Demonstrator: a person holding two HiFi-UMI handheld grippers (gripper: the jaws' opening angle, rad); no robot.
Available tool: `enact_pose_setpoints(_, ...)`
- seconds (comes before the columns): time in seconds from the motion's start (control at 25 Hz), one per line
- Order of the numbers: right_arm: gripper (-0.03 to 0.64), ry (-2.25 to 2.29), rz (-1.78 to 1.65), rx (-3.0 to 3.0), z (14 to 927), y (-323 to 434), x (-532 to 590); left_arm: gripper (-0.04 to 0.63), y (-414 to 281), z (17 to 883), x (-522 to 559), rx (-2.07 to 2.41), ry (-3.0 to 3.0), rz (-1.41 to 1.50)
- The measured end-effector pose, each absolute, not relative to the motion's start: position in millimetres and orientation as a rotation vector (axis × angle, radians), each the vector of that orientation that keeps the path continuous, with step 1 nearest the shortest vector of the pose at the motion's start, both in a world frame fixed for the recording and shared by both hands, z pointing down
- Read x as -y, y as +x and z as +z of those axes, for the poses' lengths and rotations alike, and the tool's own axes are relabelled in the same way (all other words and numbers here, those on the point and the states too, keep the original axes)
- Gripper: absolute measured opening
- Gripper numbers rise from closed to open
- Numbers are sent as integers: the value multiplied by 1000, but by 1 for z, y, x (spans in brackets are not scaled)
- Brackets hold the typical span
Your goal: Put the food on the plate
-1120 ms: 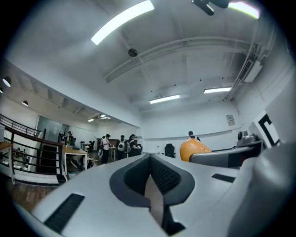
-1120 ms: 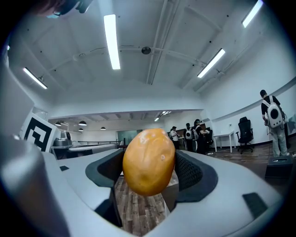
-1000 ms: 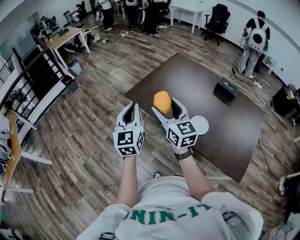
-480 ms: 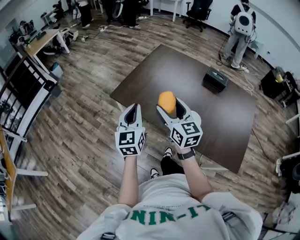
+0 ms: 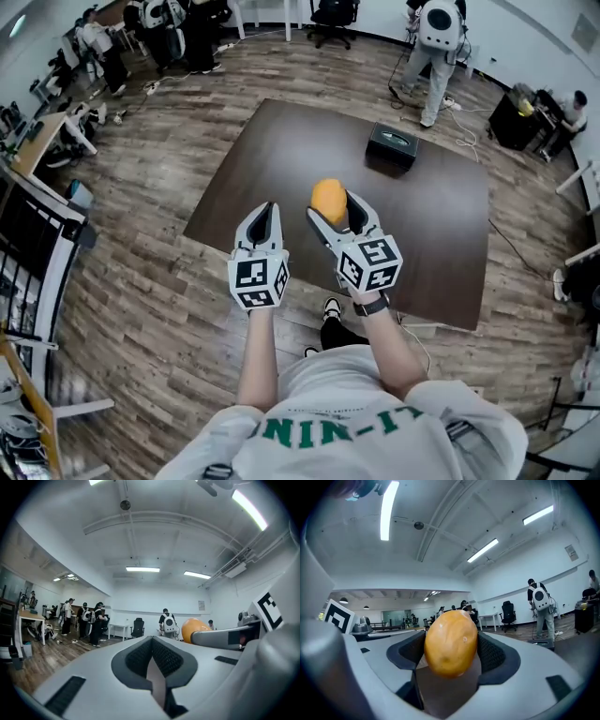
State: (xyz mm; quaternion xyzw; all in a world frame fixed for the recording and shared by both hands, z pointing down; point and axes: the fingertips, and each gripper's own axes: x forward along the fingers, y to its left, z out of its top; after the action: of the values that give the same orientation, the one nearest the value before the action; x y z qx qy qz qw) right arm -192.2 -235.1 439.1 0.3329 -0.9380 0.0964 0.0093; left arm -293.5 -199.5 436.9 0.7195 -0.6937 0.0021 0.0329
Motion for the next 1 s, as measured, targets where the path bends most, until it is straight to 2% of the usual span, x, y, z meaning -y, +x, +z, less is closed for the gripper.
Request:
enact_pose_setpoints(0.44, 354, 1314, 349, 2767, 462, -104, 325, 11, -208, 460, 315, 1865, 2408, 44)
enact_pose_setpoints(1.0, 354, 1399, 438, 2639, 503, -53, 367, 12, -140, 492, 380, 1663, 2509, 83)
